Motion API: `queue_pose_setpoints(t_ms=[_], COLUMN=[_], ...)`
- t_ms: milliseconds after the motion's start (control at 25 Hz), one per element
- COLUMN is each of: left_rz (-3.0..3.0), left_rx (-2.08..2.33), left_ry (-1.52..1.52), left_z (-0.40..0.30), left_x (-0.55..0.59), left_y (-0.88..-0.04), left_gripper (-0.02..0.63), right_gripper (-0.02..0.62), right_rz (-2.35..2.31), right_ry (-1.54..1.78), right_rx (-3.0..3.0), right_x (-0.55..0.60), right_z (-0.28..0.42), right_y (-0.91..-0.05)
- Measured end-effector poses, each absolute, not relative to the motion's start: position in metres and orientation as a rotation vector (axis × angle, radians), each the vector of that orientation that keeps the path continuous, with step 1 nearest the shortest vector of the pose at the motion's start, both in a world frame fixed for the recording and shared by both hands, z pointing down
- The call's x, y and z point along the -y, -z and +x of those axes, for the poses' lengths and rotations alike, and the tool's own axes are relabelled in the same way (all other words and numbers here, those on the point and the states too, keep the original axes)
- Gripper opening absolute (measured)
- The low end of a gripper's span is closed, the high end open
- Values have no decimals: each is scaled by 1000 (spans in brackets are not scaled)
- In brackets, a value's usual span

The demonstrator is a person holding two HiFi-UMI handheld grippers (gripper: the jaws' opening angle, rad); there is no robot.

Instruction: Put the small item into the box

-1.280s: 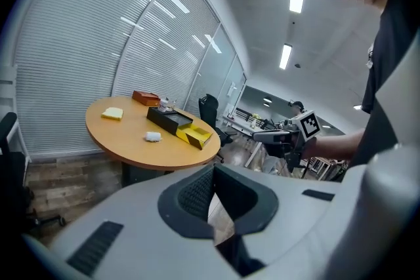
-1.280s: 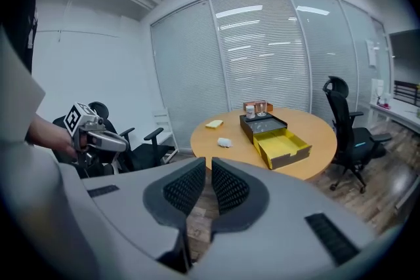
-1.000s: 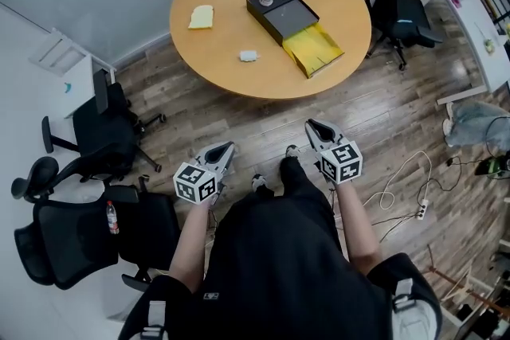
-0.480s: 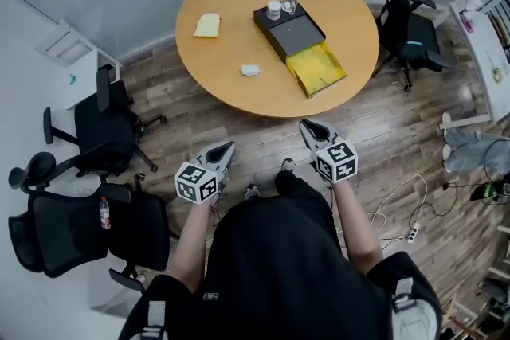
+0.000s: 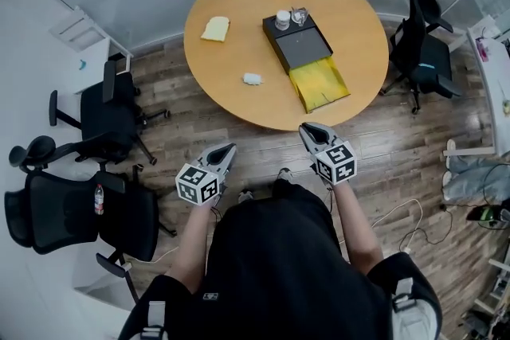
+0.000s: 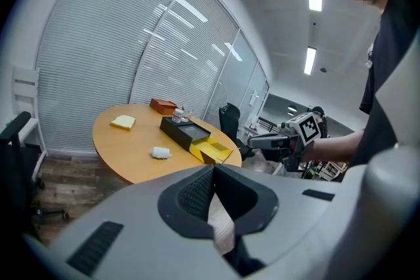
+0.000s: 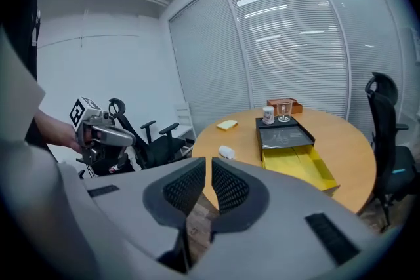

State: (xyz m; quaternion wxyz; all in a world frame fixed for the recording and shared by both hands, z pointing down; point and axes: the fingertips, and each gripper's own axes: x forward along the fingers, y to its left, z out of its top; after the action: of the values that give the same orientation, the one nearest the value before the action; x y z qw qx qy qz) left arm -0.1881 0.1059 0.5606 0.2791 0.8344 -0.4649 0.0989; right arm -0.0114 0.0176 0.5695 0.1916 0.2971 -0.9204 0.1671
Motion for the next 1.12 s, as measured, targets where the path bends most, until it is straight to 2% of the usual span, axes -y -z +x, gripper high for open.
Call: queue_pose_setpoints(t_ms=[560, 1120], left_rz=[2159, 2193], left_rx=[1409, 1388], left_ry=[-208, -237], left_z=[-159, -128], left_x=[-79, -45], left_y=[-555, -557], left_gripper=[6, 6], right_gripper=[23, 23], right_rz=[625, 657], right_ry=[-428, -482], right_rx=[2621, 2602], right_x=[18, 33], right_z=[6, 41], right_y=[-579, -591])
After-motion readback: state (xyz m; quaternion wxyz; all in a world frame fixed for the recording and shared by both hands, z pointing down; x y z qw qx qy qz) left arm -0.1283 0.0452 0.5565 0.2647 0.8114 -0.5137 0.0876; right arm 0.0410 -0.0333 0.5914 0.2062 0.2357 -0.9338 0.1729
